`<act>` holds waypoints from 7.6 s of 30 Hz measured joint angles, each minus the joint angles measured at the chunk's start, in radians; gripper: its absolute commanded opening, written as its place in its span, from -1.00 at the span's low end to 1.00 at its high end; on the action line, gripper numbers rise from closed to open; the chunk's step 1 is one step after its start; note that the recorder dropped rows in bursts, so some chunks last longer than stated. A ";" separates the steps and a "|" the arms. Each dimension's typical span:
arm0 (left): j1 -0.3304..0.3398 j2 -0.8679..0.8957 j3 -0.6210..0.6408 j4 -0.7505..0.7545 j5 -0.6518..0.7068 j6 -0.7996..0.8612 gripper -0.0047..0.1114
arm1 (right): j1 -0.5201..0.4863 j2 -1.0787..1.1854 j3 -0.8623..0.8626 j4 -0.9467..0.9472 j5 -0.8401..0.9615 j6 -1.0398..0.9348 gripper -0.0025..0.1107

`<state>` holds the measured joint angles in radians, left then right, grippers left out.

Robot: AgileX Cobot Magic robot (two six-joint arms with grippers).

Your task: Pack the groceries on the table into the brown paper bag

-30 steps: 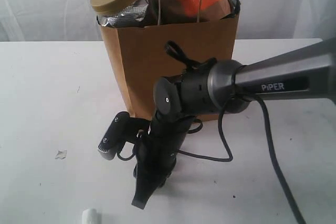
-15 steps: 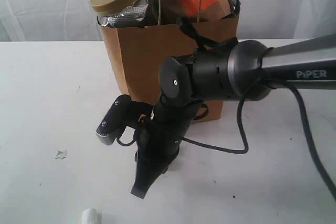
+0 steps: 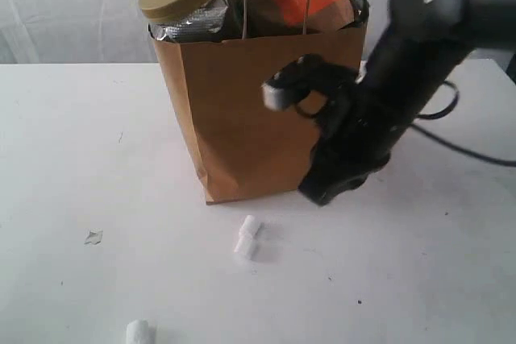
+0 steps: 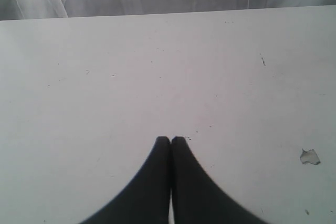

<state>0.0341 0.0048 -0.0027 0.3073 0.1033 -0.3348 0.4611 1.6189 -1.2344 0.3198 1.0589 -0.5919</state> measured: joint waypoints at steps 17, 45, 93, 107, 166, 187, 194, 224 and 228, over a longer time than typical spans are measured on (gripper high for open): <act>0.000 0.000 0.000 0.000 0.000 0.000 -0.92 | -0.461 -0.314 -0.157 0.178 -0.181 -0.047 -0.96; 0.000 0.000 0.000 0.000 0.000 0.000 -0.92 | -0.463 0.128 -0.327 0.938 -0.155 -0.819 -0.96; 0.000 0.000 0.000 0.000 0.000 0.000 -0.92 | -0.470 0.025 -0.327 0.562 -0.149 -0.596 -0.38; 0.000 0.000 0.000 0.000 0.000 0.000 -0.92 | -0.474 -0.089 -0.303 -0.208 0.126 0.210 -0.96; -0.210 0.997 -0.543 -1.285 0.811 1.924 0.50 | -0.062 -0.109 0.209 0.219 -0.121 -0.046 -0.96; -0.253 1.111 -0.328 -1.466 0.588 2.292 0.70 | -0.062 -0.109 0.209 0.219 -0.069 -0.046 -0.96; -0.279 1.199 -0.317 -1.490 0.436 2.292 0.70 | -0.062 -0.109 0.209 0.219 -0.080 -0.046 -0.96; -0.380 1.529 -0.410 -1.524 0.278 2.292 0.70 | -0.062 -0.109 0.209 0.219 -0.095 -0.046 -0.96; -0.382 1.529 -0.412 -1.537 0.272 2.292 0.62 | -0.062 -0.109 0.209 0.219 -0.097 -0.046 -0.96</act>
<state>-0.3477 1.5340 -0.4151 -1.2293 0.3752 1.9577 0.3987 1.5096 -1.0257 0.5393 0.9616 -0.6376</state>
